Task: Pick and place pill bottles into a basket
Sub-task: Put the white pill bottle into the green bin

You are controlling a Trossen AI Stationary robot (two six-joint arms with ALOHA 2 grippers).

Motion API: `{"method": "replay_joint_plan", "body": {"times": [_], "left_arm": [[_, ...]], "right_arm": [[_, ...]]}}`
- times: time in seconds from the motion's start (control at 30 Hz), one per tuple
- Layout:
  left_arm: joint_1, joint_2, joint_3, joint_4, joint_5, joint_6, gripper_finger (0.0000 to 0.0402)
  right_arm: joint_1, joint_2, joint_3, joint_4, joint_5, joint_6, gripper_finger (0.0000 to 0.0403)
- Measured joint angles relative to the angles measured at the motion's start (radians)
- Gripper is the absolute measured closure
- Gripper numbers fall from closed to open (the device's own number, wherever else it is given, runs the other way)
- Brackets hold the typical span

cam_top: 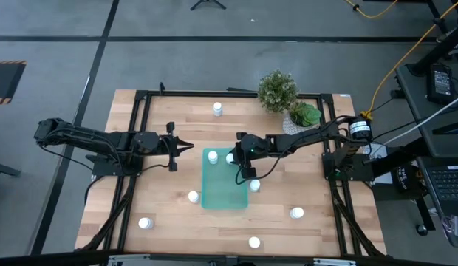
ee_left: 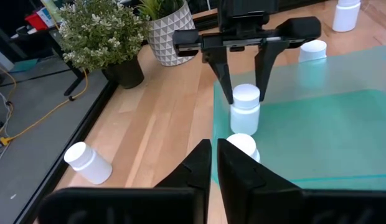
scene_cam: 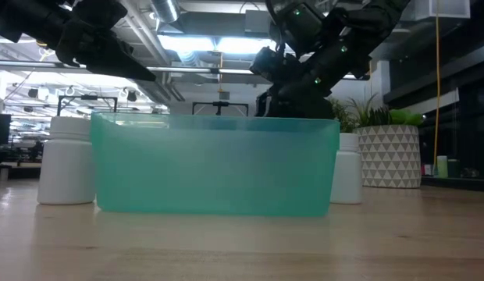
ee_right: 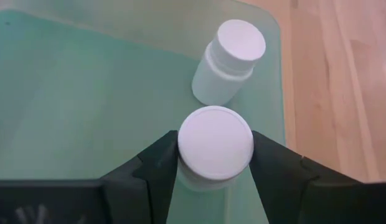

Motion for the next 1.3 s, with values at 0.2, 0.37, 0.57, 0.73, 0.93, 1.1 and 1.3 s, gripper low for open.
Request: {"method": "replay_joint_plan", "body": {"times": [0.2, 0.37, 0.57, 0.73, 0.93, 1.1, 1.3], "left_arm": [[0.0, 0.0, 0.0, 0.0, 0.0, 0.0, 0.0377], [0.0, 0.0, 0.0, 0.0, 0.0, -0.002, 0.0373], [0.0, 0.0, 0.0, 0.0, 0.0, -0.003, 0.0368], [0.0, 0.0, 0.0, 0.0, 0.0, -0.003, 0.0368], [0.0, 0.0, 0.0, 0.0, 0.0, -0.003, 0.0364], [0.0, 0.0, 0.0, 0.0, 0.0, -0.003, 0.0361], [0.0, 0.0, 0.0, 0.0, 0.0, -0.003, 0.036]], "right_arm": [[0.0, 0.0, 0.0, 0.0, 0.0, 0.0, 0.0213], [0.0, 0.0, 0.0, 0.001, 0.016, 0.001, 0.0213], [0.0, 0.0, 0.0, 0.001, 0.068, 0.02, 0.0212], [0.0, 0.0, 0.0, 0.0, 0.069, 0.021, 0.0212], [0.0, 0.0, 0.0, 0.0, 0.069, 0.023, 0.0212], [0.0, 0.0, 0.0, 0.0, 0.068, 0.049, 0.0212], [0.0, 0.0, 0.0, -0.001, 0.061, 0.048, 0.0212]]}}
